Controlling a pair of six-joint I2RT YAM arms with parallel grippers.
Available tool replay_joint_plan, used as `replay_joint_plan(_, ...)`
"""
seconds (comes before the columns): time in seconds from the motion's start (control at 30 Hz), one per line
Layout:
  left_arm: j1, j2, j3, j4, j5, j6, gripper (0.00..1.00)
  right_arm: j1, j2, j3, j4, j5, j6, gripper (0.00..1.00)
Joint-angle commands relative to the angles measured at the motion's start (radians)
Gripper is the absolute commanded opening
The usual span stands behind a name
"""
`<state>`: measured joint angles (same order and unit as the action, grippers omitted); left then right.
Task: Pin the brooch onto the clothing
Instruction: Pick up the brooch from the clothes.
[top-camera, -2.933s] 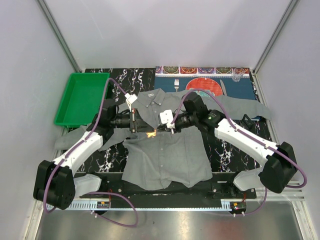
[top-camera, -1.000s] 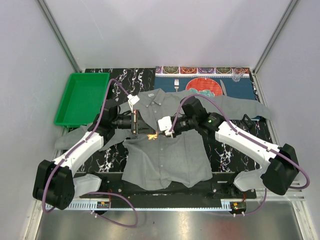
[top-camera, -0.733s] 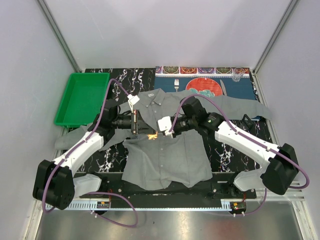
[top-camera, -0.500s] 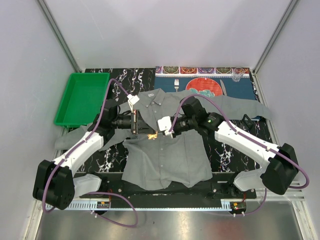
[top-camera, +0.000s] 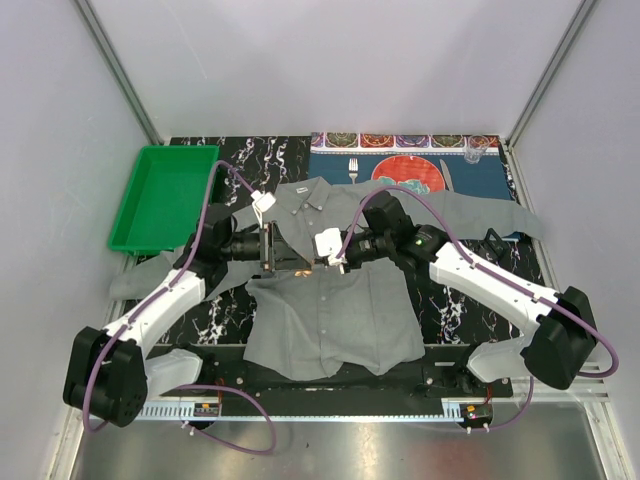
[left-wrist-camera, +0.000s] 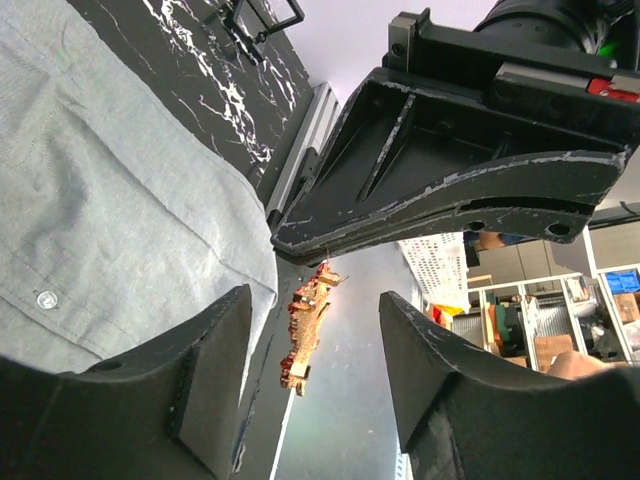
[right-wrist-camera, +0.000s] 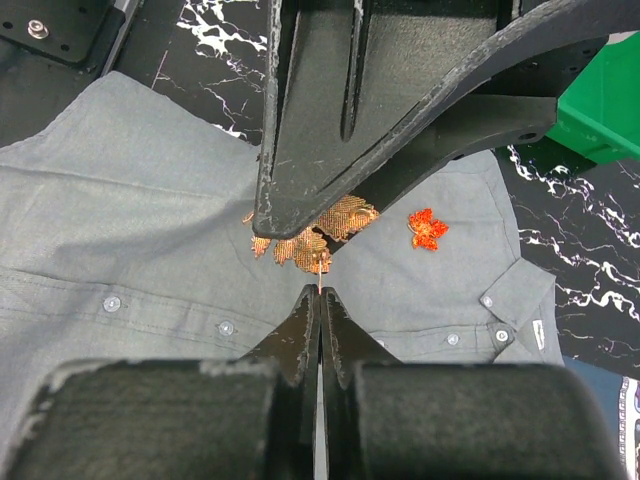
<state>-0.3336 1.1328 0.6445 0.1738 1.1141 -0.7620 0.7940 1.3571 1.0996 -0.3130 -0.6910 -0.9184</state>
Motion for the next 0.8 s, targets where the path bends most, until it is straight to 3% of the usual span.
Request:
replay_joint_plan(0.0, 0.005, -0.019, -0.006, 0.114, -0.003, -0.063, 0.55, 0.010, -0.018, 0.013, 0.063, -0.013, 0.050, 0.00)
replay_joint_plan(0.2, 0.005, 0.002, -0.026, 0.237, 0.001, -0.168, 0.36, 0.010, -0.010, 0.013, 0.072, -0.027, 0.056, 0.00)
replay_joint_plan(0.4, 0.005, 0.013, -0.028, 0.247, -0.003, -0.178, 0.34, 0.010, 0.004, 0.020, 0.075, -0.013, 0.058, 0.00)
replay_joint_plan(0.53, 0.005, 0.015, -0.034, 0.250, -0.005, -0.178, 0.20, 0.010, 0.004, 0.019, 0.075, -0.007, 0.061, 0.00)
replay_joint_plan(0.63, 0.005, 0.015, -0.037, 0.240, -0.010, -0.171, 0.18, 0.010, 0.004, 0.017, 0.075, -0.005, 0.059, 0.00)
replay_joint_plan(0.77, 0.005, 0.016, -0.034, 0.240, -0.014, -0.168, 0.02, 0.010, 0.004, 0.019, 0.075, -0.010, 0.064, 0.02)
